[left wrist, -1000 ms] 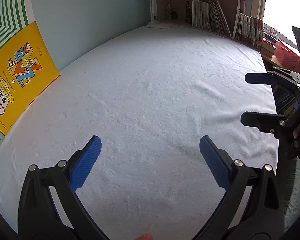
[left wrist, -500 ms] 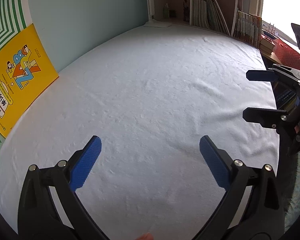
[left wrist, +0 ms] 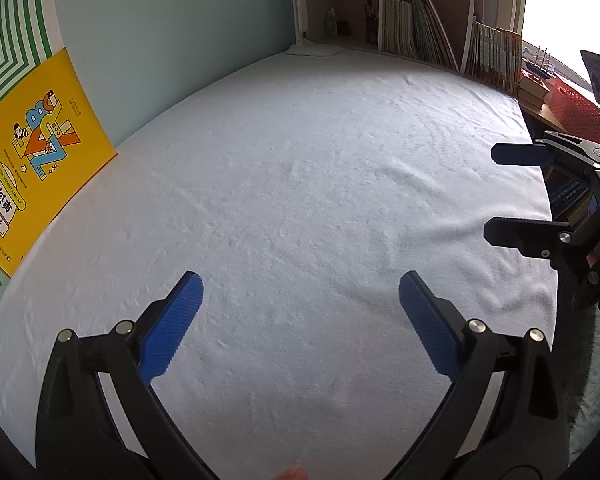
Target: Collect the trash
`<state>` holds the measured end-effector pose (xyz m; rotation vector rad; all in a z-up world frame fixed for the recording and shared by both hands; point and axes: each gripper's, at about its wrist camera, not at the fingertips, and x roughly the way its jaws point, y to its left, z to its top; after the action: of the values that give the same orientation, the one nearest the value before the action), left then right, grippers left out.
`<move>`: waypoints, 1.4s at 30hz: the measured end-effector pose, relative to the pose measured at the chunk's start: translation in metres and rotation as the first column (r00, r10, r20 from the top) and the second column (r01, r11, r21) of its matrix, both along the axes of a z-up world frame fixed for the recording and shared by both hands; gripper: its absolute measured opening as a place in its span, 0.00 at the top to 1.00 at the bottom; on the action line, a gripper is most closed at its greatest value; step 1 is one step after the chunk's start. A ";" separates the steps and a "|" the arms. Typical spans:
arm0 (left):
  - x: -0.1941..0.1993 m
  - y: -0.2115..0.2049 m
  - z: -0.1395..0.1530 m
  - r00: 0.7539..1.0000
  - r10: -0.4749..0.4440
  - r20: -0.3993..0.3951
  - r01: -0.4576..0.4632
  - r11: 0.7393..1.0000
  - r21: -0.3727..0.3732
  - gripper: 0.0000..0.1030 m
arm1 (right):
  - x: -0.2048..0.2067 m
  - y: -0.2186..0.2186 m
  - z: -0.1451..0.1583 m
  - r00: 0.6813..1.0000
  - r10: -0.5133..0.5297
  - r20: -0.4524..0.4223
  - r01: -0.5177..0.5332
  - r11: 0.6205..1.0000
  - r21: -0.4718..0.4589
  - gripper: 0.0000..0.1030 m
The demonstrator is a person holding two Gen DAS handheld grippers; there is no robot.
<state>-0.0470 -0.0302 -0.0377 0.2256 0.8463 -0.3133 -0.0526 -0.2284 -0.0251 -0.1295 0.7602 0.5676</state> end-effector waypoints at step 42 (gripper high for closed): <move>-0.003 -0.007 -0.005 1.000 -0.016 -0.009 0.016 1.000 0.013 0.07 | -0.001 -0.005 0.000 1.000 -0.003 -0.005 0.003 1.000 -0.025 0.11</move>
<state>-0.0498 -0.0369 -0.0431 0.2429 0.8559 -0.3239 -0.0533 -0.2333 -0.0251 -0.1502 0.7723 0.5561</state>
